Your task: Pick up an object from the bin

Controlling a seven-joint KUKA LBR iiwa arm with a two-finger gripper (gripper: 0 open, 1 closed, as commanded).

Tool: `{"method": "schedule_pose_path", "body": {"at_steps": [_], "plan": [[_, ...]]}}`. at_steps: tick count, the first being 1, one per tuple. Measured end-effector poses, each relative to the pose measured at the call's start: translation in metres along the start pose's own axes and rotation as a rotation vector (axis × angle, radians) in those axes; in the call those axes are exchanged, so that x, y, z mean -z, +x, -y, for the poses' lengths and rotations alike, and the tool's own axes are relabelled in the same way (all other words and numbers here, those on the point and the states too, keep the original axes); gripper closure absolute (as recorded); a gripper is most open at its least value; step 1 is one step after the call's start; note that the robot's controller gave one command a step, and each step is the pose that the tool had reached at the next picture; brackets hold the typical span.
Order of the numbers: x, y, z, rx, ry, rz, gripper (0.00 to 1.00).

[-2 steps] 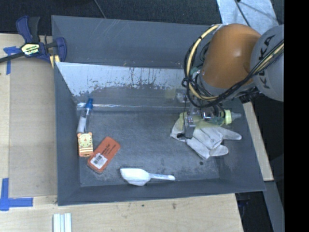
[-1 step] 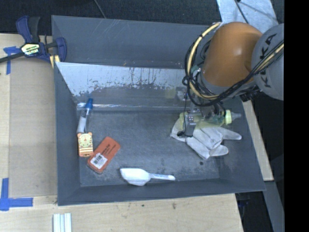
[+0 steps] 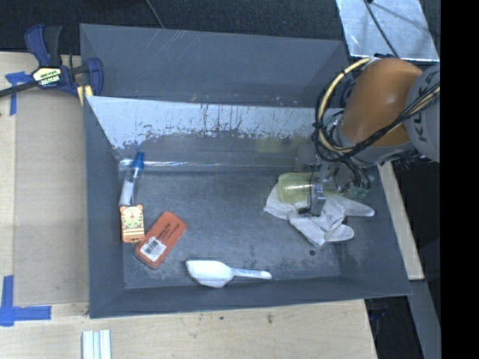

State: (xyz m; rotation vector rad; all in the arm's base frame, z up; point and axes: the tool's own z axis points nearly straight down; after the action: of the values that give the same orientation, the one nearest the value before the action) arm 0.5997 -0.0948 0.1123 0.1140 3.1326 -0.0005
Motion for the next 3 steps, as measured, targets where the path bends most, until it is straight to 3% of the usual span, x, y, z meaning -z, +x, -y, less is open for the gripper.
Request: {"method": "schedule_pose_path", "body": {"at_steps": [1,2,3], "plan": [[0.001,0.031,0.014,-0.096,0.000,-0.008,0.00],[0.004,-0.015,0.031,-0.100,0.000,-0.003,0.00],[-0.032,0.037,0.022,-0.197,0.000,0.000,0.00]]}}
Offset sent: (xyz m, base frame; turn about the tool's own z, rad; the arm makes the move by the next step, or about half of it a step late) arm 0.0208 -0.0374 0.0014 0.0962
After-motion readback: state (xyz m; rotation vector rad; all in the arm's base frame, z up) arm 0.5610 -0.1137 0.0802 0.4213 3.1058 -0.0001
